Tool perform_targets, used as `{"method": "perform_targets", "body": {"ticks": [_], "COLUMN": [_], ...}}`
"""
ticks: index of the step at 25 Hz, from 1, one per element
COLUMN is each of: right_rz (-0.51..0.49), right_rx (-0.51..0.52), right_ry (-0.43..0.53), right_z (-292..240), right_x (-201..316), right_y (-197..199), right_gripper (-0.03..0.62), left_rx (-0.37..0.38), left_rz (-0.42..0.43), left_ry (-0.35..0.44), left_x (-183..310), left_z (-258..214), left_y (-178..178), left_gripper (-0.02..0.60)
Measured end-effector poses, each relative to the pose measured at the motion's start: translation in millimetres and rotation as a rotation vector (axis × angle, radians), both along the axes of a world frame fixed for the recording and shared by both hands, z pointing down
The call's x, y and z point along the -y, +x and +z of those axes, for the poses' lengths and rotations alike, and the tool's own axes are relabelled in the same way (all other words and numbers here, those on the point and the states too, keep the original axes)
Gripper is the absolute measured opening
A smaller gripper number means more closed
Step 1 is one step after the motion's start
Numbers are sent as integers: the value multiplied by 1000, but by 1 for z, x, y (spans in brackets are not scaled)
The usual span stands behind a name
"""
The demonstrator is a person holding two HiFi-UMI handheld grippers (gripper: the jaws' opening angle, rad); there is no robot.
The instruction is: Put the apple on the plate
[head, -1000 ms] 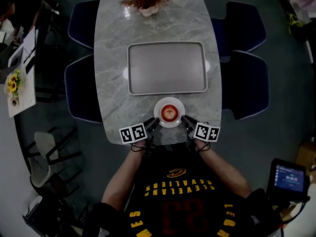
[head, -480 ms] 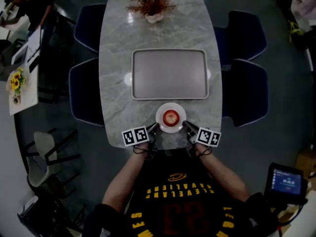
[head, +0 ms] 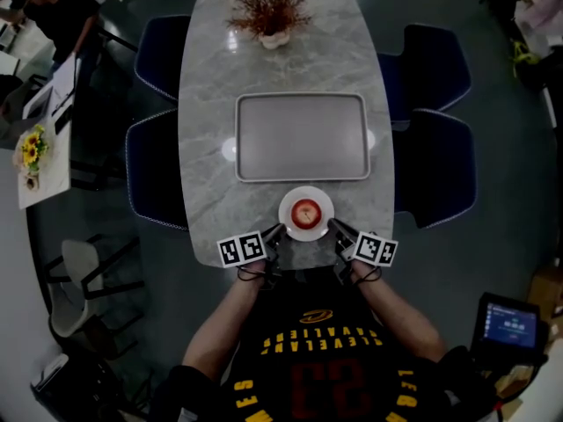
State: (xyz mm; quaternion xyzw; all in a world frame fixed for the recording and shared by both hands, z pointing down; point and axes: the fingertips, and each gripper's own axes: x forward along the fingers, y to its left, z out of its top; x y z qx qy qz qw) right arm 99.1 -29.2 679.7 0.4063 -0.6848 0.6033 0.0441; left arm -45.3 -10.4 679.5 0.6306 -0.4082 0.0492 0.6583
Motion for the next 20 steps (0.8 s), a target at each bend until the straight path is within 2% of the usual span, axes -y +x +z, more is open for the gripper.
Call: {"method": "perform_targets", "body": {"ticks": [10,14,20], "right_rz": [58,59,121], "right_rx": [87,109,162], "right_ry": [34,72,77], "right_z": [-45,-76,-108], "right_x": [13,15,28], "right_y": [0,-4,-5], "right_gripper": [34,31,31], "left_rx": [-40,-63,-103], "left_rz": [-40,-64,-80], "left_ry": [59,101,176], "left_x": [8,12,30], "left_z": [-42,-70,-110], "left_y": [1,-4,-6], "left_gripper": [31,31,28]}}
